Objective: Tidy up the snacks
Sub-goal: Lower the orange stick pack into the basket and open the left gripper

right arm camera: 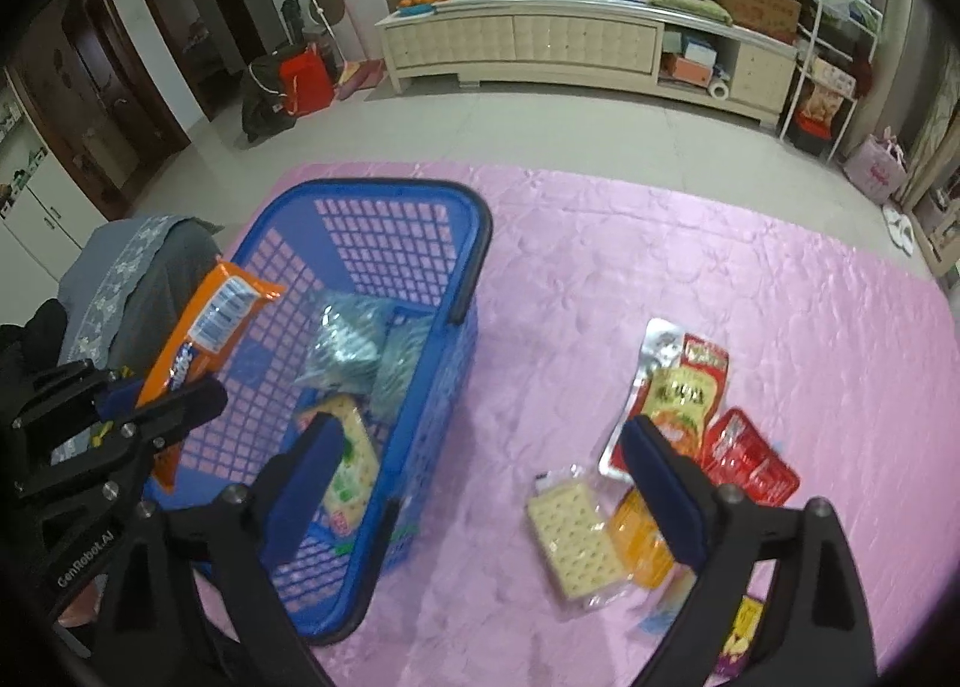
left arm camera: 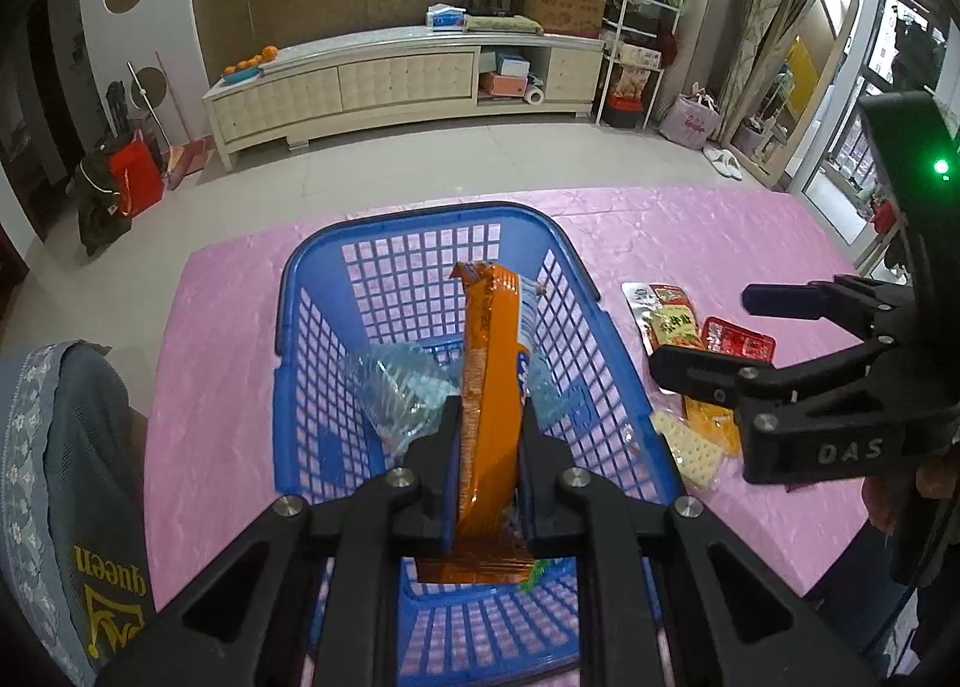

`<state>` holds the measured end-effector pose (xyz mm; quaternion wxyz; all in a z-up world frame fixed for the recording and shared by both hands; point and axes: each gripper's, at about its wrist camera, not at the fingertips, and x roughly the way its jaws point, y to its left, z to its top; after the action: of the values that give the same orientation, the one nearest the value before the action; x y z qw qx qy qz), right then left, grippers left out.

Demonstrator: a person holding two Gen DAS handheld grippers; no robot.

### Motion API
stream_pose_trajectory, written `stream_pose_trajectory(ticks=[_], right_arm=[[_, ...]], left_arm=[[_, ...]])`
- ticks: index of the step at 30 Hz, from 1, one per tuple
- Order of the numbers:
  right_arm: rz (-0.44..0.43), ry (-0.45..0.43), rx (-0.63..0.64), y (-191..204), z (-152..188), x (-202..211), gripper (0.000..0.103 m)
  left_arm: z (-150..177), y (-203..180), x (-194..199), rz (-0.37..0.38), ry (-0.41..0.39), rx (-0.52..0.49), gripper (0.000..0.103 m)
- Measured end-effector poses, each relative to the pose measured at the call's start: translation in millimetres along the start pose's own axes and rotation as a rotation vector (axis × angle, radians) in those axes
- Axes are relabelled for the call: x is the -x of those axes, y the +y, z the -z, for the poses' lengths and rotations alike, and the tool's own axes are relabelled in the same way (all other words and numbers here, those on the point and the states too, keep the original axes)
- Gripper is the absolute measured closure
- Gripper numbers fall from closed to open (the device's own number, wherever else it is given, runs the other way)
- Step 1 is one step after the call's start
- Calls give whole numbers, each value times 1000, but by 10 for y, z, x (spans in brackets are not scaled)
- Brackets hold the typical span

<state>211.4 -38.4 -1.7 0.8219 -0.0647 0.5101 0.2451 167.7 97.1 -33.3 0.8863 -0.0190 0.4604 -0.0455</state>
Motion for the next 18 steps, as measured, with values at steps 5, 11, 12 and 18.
stream_pose_trajectory(ticks=[5, 11, 12, 18], right_arm=[[0, 7, 6, -62, -102, -110, 2], [1, -6, -3, -140, -211, -166, 2], [1, -7, -3, -154, -224, -175, 2], [10, -10, -22, -265, -238, -183, 2]], left_arm=[[-95, 34, -149, 10, 16, -7, 89], [-242, 62, -296, -5, 33, -19, 89], [-264, 62, -315, -7, 34, -24, 89], [-376, 43, -407, -2, 30, -36, 68]])
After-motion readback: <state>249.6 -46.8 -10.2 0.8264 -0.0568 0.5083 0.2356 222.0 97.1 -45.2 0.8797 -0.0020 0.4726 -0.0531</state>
